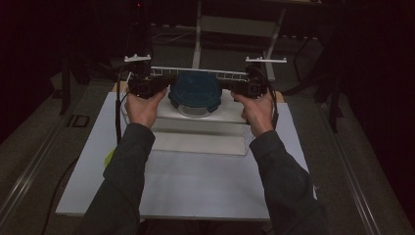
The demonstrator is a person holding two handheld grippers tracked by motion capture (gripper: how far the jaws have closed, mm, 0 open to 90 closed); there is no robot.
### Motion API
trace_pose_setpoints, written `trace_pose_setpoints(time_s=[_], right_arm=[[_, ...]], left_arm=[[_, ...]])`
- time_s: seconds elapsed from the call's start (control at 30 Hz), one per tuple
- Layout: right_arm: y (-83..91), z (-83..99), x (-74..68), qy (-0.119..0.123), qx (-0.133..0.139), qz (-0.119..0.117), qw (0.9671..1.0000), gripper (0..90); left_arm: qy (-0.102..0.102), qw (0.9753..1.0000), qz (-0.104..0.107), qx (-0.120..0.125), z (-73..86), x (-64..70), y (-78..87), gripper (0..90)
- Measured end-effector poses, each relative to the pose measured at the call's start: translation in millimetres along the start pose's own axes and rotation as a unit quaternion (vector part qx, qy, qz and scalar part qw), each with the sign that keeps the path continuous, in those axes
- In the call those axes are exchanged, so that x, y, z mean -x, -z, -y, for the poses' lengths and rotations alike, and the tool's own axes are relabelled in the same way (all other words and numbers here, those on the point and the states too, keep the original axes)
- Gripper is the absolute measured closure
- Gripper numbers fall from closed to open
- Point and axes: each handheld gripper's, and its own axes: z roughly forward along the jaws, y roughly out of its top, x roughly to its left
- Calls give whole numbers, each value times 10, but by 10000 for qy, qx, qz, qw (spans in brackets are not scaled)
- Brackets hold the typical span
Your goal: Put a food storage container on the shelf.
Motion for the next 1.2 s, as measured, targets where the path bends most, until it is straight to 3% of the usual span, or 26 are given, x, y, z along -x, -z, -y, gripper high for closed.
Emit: trace_pose_setpoints(time_s=[0.27,0.5,0.73,1.2], right_arm=[[91,36,-32,442,71,99,9989,681],[171,100,-109,945,42,204,9953,673],[232,157,-92,1055,17,192,9942,666],[401,393,-105,1397,69,267,9898,643]], left_arm=[[-187,9998,20,15,1,-1,105,689],[-418,9991,87,0,8,54,219,674],[-660,9978,91,-55,33,74,316,652],[-876,9959,205,42,184,115,539,632]])
